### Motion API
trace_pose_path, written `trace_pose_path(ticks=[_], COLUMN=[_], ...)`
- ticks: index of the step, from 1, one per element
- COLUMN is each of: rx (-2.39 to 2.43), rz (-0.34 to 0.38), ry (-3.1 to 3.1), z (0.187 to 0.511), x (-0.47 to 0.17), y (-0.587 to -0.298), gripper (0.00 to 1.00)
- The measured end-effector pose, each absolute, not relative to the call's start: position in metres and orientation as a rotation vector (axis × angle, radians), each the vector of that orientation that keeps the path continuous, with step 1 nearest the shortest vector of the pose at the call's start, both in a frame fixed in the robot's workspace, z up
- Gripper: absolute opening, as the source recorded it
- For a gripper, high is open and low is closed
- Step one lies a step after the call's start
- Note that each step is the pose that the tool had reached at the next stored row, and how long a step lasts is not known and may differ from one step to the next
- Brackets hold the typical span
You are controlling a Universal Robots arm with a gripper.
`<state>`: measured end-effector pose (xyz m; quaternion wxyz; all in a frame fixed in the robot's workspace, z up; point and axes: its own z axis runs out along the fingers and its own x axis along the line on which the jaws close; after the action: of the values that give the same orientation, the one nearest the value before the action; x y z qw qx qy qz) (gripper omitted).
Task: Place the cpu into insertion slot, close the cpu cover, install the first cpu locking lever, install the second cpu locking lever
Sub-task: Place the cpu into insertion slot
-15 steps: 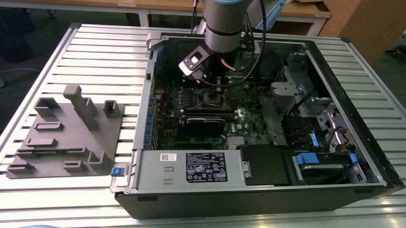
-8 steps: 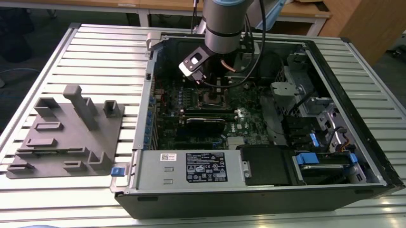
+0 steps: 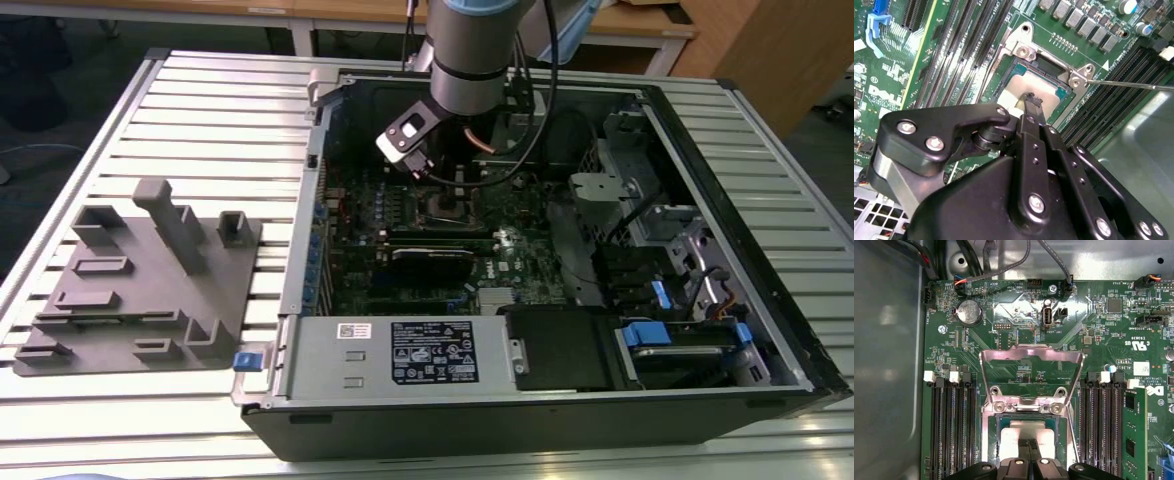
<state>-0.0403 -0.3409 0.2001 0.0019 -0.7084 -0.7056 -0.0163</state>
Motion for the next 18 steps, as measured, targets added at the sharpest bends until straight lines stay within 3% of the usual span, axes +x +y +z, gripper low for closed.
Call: trace_pose_path(ticks=[18], rx=[-2.223], rz=[-0.051], ry=[-2.214], z=[0.214], x=[-0.040], y=[-0.341], gripper=[0.11])
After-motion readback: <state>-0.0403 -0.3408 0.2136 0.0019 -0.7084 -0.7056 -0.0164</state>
